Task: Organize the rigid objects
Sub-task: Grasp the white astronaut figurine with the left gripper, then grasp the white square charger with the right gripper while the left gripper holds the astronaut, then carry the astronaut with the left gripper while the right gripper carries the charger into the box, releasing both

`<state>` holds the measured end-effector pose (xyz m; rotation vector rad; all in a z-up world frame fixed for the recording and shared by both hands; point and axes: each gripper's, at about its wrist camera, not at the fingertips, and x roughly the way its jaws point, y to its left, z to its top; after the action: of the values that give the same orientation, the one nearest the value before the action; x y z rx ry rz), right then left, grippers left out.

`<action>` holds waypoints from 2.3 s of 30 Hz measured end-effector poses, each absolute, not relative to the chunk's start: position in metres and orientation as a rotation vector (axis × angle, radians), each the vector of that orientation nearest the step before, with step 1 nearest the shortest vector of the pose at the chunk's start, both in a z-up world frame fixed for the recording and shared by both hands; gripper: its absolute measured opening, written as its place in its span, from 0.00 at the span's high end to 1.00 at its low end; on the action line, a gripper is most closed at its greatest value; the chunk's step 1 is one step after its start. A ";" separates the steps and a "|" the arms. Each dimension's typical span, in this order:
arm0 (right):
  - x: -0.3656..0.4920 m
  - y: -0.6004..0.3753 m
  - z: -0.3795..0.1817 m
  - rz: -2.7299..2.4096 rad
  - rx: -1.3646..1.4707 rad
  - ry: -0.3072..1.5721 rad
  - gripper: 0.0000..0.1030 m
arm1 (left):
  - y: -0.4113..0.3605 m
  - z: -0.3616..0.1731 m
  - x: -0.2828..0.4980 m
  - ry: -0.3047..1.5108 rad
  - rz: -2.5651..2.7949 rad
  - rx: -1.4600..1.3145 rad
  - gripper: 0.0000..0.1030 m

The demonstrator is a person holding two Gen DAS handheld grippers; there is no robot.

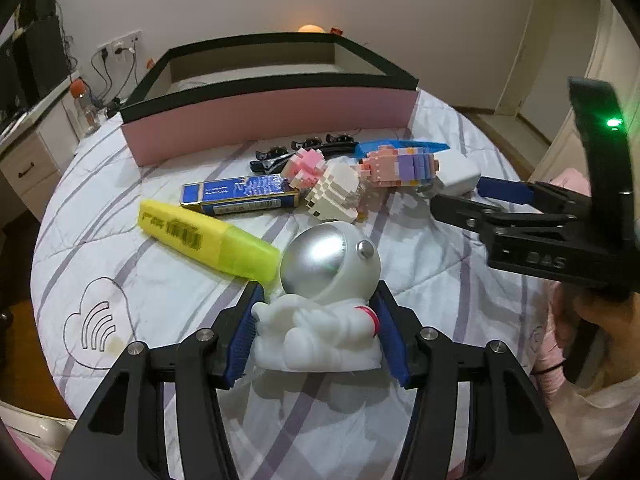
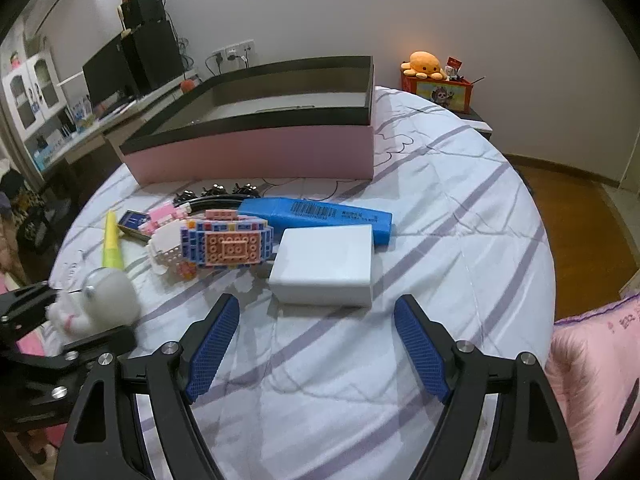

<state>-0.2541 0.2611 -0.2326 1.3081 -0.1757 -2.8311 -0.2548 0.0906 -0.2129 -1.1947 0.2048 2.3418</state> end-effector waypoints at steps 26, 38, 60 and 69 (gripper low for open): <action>-0.270 0.255 -0.235 -2.813 1.307 0.054 0.32 | 0.065 -0.182 -0.258 0.138 2.360 -1.129 0.46; -0.244 0.271 -0.218 -2.817 1.269 -0.083 0.32 | 0.070 -0.166 -0.258 0.148 2.356 -1.080 0.46; -0.285 0.264 -0.154 -2.752 1.019 -0.135 0.32 | 0.080 -0.117 -0.300 0.195 2.427 -0.960 0.46; -0.354 0.255 -0.141 -2.716 1.027 -0.077 0.32 | 0.087 -0.101 -0.360 0.184 2.440 -0.954 0.46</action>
<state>-0.3541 0.2550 -0.1414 1.0271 -0.0768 -2.7155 -0.3602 0.0872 -0.1014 -0.9542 0.1836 2.4403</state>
